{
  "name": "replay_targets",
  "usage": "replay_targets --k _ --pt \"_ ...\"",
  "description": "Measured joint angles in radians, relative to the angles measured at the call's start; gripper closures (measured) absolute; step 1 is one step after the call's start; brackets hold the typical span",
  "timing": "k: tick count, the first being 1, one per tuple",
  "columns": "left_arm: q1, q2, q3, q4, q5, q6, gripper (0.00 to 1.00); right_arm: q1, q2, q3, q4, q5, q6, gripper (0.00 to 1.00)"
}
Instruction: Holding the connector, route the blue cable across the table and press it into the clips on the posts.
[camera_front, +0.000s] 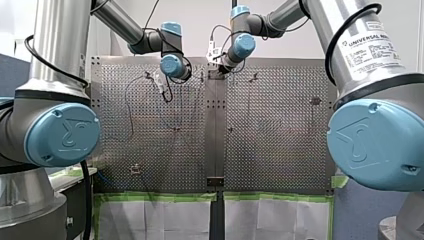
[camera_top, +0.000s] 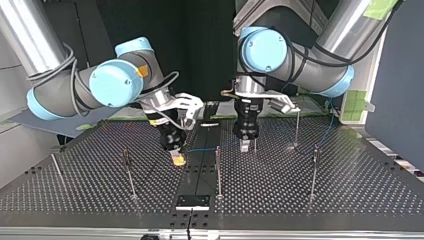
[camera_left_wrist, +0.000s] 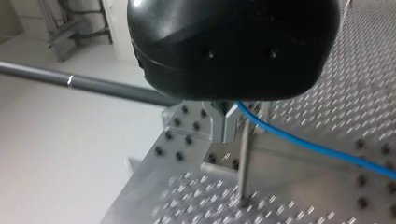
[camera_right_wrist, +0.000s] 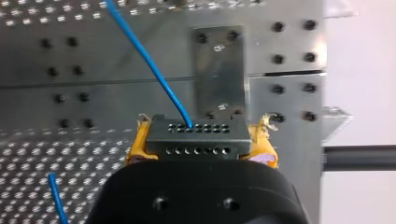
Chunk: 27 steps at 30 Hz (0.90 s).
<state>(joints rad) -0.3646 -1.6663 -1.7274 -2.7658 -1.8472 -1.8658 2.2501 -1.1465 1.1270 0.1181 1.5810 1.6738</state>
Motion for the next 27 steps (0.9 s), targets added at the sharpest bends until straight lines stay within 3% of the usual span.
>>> replay_targets --k 11,17,27 --pt "-0.029 0.012 -0.053 -0.047 0.072 0.023 0.98 0.004 0.000 0.015 0.001 -0.012 -0.002 1.00" --pt "-0.033 0.013 -0.059 -0.044 0.072 0.024 0.98 0.005 -0.001 0.026 0.001 -0.018 -0.004 1.00" --pt "-0.011 0.006 -0.019 0.024 0.055 -0.014 0.98 -0.004 -0.008 0.026 -0.004 -0.044 -0.010 1.00"
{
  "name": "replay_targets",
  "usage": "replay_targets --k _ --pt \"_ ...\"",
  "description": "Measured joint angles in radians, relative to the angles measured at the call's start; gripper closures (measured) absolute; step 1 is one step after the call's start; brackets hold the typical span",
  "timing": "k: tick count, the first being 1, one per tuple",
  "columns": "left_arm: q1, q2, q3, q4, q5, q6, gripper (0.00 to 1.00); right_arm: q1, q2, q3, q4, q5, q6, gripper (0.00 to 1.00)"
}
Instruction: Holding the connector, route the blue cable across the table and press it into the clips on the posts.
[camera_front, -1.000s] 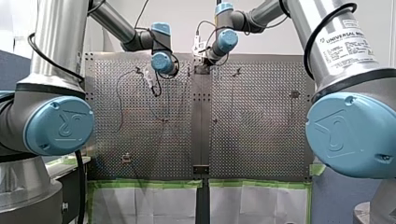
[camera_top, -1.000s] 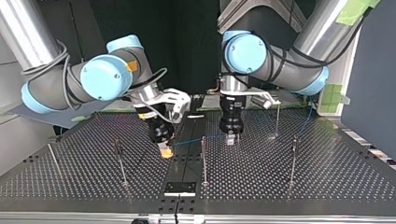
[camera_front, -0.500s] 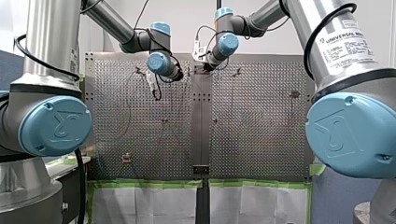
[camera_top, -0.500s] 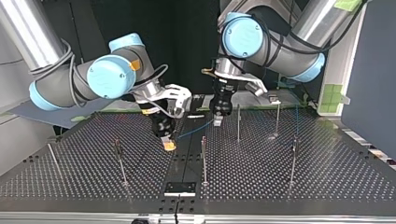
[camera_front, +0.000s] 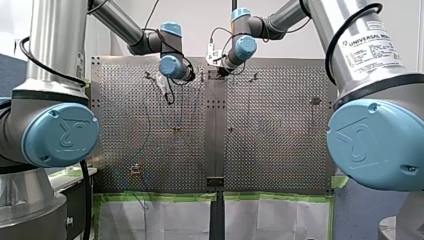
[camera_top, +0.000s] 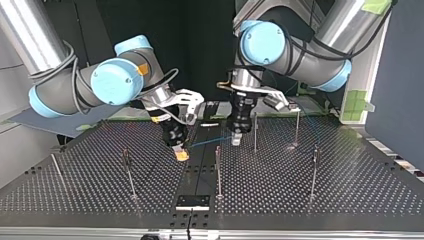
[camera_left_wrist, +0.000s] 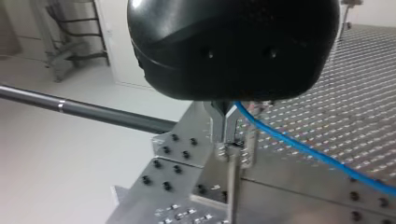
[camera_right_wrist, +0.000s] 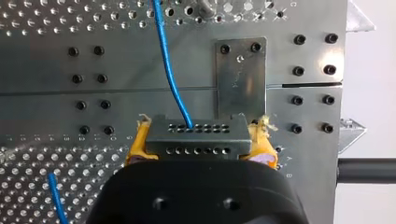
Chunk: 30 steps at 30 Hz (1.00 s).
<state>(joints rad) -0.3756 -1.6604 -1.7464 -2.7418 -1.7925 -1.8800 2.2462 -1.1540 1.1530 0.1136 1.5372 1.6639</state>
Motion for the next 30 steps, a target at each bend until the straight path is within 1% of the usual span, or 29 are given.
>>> replay_targets --k 6,11,15,18,21,25,30 --pt "0.009 -0.045 0.038 -0.002 0.007 0.007 0.98 -0.017 0.000 0.000 -0.004 -0.026 0.007 1.00" --pt "0.021 -0.077 0.047 0.019 0.008 0.007 0.98 -0.035 0.001 -0.003 -0.005 -0.041 0.008 1.00" --pt "0.048 -0.084 0.055 0.034 0.023 0.005 0.98 -0.048 0.003 -0.014 -0.007 -0.056 0.009 1.00" --pt "0.076 -0.086 0.069 0.038 0.047 0.002 0.98 -0.056 0.004 -0.022 -0.008 -0.064 0.010 1.00" --pt "0.093 -0.099 0.090 0.033 0.068 0.000 0.98 -0.065 0.006 -0.026 -0.009 -0.072 0.010 1.00" --pt "0.092 -0.126 0.121 0.018 0.092 0.005 0.98 -0.077 0.012 -0.027 -0.011 -0.078 0.011 1.00" --pt "0.085 -0.169 0.164 0.009 0.104 0.008 0.98 -0.095 0.031 -0.039 -0.012 -0.087 0.014 1.00"
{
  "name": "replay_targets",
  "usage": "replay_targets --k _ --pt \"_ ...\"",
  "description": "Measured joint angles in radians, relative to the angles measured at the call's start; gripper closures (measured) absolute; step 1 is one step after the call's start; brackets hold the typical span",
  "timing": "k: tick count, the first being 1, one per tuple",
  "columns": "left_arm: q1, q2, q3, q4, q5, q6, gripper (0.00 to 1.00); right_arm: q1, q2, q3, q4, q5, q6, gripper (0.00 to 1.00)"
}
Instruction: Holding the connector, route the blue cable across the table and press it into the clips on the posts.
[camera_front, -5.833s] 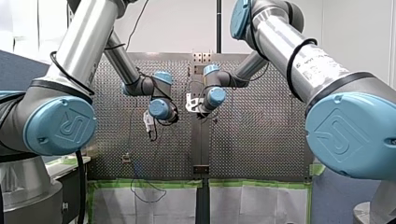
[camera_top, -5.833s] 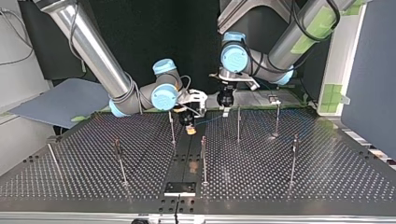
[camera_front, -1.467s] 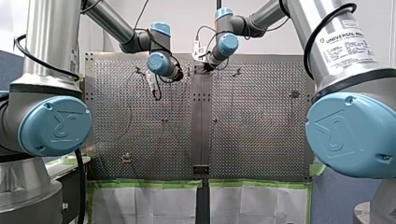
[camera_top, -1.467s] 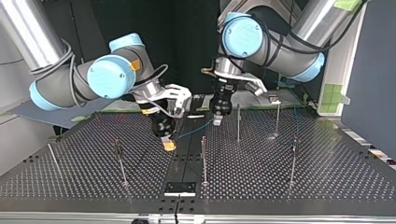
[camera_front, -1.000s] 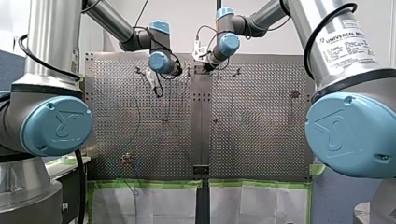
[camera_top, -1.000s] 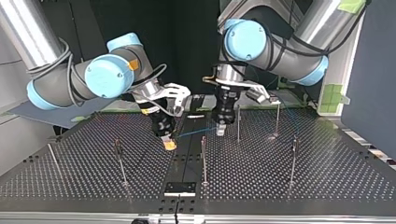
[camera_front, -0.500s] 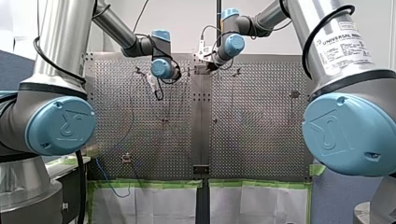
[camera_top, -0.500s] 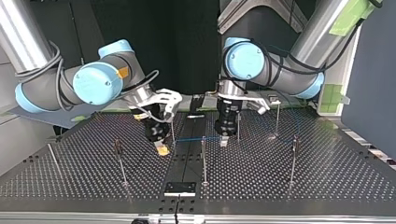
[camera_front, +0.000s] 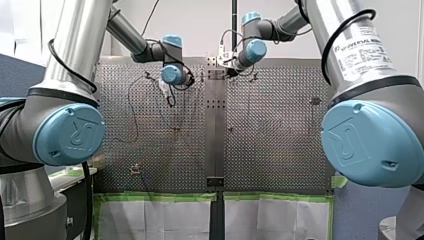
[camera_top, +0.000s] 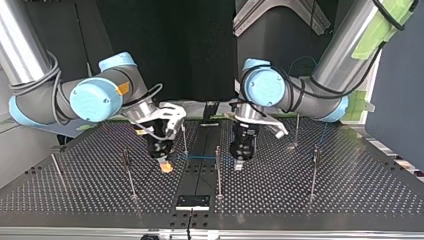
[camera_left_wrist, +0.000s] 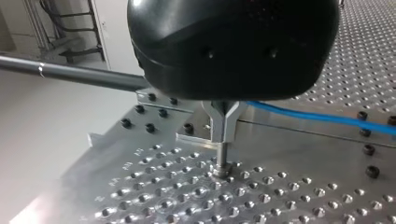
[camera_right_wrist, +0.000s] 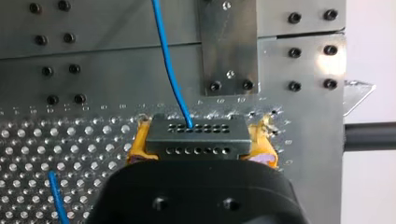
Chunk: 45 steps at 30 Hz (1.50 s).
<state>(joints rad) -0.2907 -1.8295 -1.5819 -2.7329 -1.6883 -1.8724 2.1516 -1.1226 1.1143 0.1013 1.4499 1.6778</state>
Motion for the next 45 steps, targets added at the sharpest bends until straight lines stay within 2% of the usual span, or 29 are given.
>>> replay_targets --k 10,20,21,22,24,25,27,28,29,38,45 --pt "0.024 -0.083 0.085 -0.016 -0.002 -0.009 0.98 -0.027 0.031 -0.044 -0.003 -0.012 0.011 1.00" --pt "0.028 -0.097 0.118 -0.032 -0.015 -0.008 0.98 -0.037 0.034 -0.055 -0.002 -0.018 0.014 1.00" --pt "0.028 -0.097 0.118 -0.032 -0.015 -0.008 0.66 -0.037 0.034 -0.055 -0.002 -0.018 0.014 1.00" --pt "0.028 -0.097 0.119 -0.033 -0.015 -0.008 0.66 -0.038 0.034 -0.055 -0.001 -0.018 0.014 1.00" --pt "0.025 -0.097 0.119 -0.038 -0.020 -0.004 0.46 -0.037 0.034 -0.055 0.000 -0.019 0.015 1.00" --pt "0.023 -0.097 0.119 -0.043 -0.024 -0.001 0.46 -0.037 0.034 -0.055 0.000 -0.019 0.015 1.00" --pt "0.020 -0.096 0.119 -0.059 -0.038 0.004 0.15 -0.037 0.034 -0.055 0.001 -0.019 0.014 1.00" --pt "0.018 -0.096 0.119 -0.066 -0.043 0.006 0.15 -0.037 0.034 -0.055 0.001 -0.019 0.014 1.00" --pt "0.018 -0.095 0.119 -0.073 -0.047 0.008 0.00 -0.038 0.034 -0.055 0.001 -0.020 0.015 1.00" --pt "0.013 -0.070 0.114 -0.162 -0.075 0.028 0.00 -0.037 0.033 -0.055 0.004 -0.020 0.014 1.00" --pt "0.009 -0.018 0.070 -0.219 -0.080 0.030 0.00 -0.037 0.033 -0.055 0.004 -0.020 0.015 1.00"
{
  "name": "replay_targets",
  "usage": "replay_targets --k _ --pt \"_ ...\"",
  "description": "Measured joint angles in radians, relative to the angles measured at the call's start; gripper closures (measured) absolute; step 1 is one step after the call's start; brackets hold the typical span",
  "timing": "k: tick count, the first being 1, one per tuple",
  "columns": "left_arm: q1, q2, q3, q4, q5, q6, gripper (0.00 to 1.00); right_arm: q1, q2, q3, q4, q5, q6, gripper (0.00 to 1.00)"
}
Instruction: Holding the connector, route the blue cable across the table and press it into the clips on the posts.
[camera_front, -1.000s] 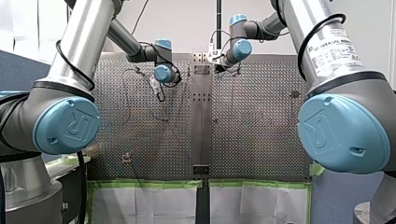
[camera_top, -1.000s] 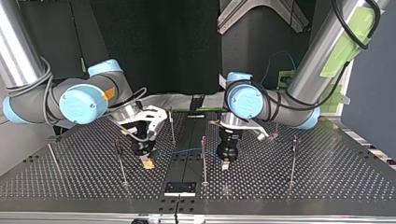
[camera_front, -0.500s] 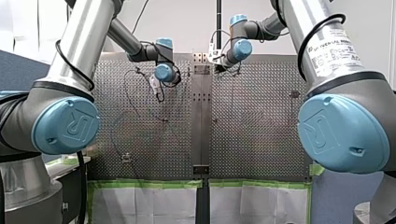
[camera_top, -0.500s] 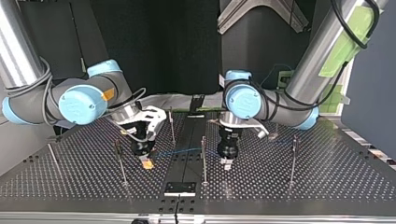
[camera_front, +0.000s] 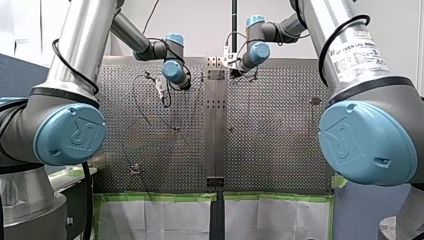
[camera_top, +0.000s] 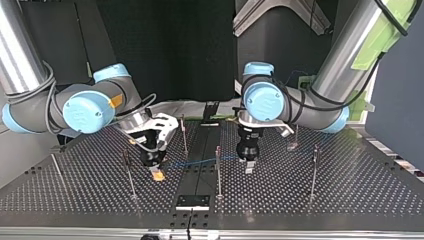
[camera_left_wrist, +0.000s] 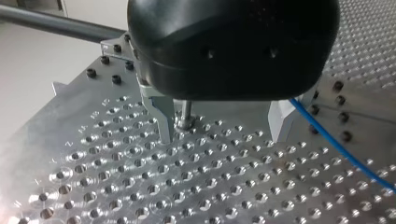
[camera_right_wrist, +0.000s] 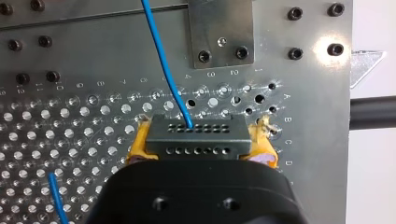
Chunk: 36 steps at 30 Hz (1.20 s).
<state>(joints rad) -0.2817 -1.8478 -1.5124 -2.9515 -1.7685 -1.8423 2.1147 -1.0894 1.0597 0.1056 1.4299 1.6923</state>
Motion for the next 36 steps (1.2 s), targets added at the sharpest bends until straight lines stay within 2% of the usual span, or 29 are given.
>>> replay_targets --k 12,24,31,36 --pt "-0.030 0.109 -0.108 -0.019 0.016 -0.015 0.00 0.000 -0.004 0.000 0.000 0.000 0.000 1.00" --pt "-0.068 0.208 -0.147 -0.035 0.111 -0.042 0.00 -0.003 -0.025 0.000 0.003 0.000 0.001 1.00" --pt "-0.096 0.252 -0.148 -0.047 0.089 -0.011 0.00 -0.004 -0.030 0.000 0.006 -0.001 0.004 1.00" --pt "-0.139 0.259 -0.146 -0.023 0.056 0.006 0.00 -0.008 -0.043 0.003 0.012 -0.001 0.007 1.00"
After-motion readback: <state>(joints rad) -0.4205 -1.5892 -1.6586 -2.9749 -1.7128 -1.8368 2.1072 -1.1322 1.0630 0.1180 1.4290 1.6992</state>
